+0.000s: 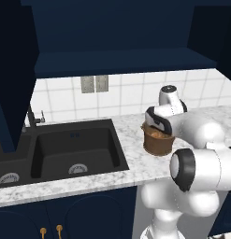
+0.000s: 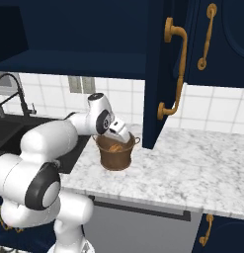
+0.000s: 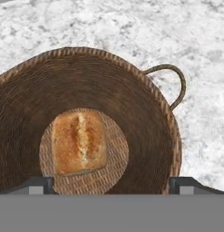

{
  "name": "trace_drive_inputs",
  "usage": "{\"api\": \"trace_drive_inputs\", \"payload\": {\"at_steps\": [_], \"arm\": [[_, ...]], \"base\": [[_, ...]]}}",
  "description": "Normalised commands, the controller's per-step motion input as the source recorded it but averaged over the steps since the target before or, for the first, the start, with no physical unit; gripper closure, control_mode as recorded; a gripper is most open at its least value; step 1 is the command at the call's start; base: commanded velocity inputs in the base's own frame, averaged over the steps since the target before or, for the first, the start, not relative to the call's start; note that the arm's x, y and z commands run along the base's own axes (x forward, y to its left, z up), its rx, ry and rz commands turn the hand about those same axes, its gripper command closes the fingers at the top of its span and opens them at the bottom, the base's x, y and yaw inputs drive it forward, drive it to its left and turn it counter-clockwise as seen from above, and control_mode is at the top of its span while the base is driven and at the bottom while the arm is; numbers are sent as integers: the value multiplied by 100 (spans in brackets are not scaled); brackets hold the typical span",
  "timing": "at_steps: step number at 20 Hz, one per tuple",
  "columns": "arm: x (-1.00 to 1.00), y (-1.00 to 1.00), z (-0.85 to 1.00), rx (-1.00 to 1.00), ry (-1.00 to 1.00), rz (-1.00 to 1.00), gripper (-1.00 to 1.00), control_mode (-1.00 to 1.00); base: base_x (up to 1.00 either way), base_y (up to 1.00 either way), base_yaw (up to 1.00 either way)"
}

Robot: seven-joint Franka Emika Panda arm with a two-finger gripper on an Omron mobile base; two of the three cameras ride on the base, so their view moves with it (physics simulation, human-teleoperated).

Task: Open the cabinet, pick up the bread from the cabinet and place it in the basket. Then move the basket to the dining counter.

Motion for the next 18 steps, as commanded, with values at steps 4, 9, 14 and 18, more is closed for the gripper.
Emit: {"api": "trace_drive_inputs", "payload": {"at_steps": [4, 9, 14, 18], "arm": [[-64, -23, 16, 6, -2, -17, -100, -100], [-13, -22, 3, 18, 0, -15, -100, -100], [0, -4, 0, 21, 2, -7, -100, -100], [11, 0, 0, 9, 0, -3, -100, -100]], "base": [[0, 0, 0], [0, 0, 0], [0, 0, 0], [0, 0, 0]]}}
